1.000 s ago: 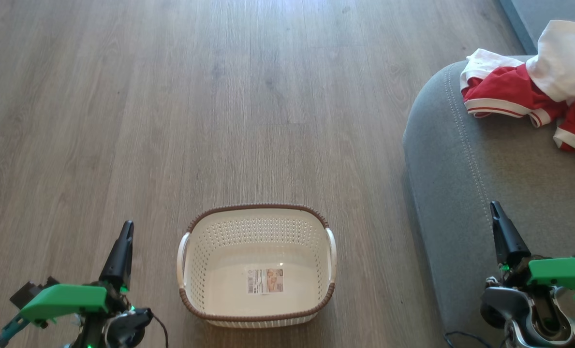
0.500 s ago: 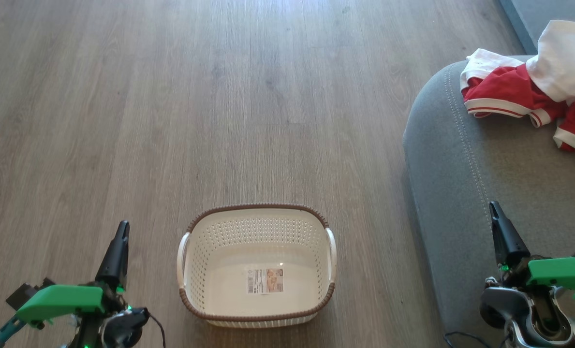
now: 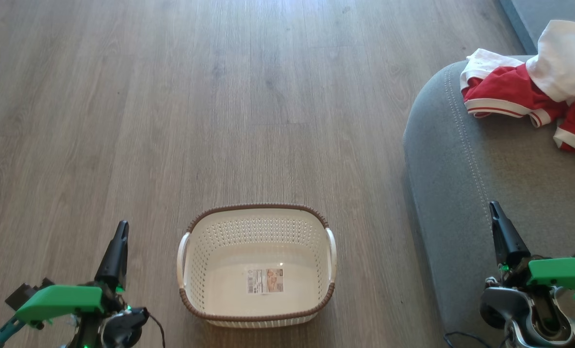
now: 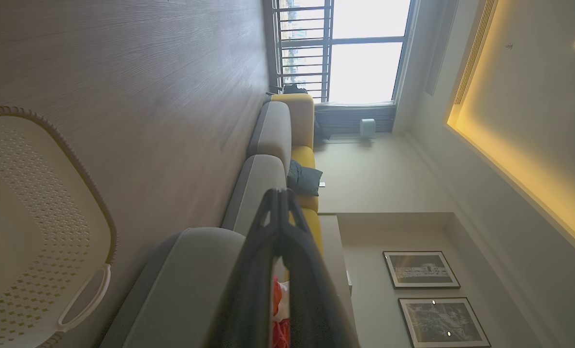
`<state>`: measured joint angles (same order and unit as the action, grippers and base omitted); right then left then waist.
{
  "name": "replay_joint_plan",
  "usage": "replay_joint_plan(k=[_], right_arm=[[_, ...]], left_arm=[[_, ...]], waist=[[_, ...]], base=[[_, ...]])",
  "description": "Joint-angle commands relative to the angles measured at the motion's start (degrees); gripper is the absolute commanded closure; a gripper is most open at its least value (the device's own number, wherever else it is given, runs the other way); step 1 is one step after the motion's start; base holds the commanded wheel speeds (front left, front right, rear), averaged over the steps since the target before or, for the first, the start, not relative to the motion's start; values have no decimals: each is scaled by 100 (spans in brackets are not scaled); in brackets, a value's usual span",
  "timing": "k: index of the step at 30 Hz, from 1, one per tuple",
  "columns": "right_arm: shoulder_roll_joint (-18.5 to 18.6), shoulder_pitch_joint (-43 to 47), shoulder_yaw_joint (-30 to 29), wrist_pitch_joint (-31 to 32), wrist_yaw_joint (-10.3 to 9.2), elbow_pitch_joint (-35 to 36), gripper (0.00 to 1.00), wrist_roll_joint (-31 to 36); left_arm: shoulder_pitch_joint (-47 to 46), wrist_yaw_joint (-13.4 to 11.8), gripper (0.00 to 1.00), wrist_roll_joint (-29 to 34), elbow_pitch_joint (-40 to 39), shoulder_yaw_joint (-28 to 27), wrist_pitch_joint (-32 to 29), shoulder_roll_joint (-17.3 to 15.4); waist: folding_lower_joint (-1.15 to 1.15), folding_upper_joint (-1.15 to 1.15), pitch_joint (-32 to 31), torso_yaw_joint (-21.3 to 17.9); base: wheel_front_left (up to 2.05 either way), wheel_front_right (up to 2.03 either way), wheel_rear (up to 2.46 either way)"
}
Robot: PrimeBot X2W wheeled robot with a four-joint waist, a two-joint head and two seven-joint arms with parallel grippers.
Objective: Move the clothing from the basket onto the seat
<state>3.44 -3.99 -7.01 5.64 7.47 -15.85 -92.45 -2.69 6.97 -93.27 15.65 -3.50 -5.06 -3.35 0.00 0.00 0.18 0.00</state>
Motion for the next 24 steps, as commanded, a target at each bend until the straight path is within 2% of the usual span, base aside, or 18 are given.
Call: replay_joint_plan(k=[1,24], right_arm=[[-17,-214,100,44,2,185,100,-14],[-29,-216,84,57,2,184,100,0]], left_arm=[[-339,52,100,14,-165,-186,-50,-38],[-342,52,100,41,-164,-218,-75,-16]], waist=[[0,0,0,0],[0,0,0,0]], base=[[0,0,0],[0,0,0]])
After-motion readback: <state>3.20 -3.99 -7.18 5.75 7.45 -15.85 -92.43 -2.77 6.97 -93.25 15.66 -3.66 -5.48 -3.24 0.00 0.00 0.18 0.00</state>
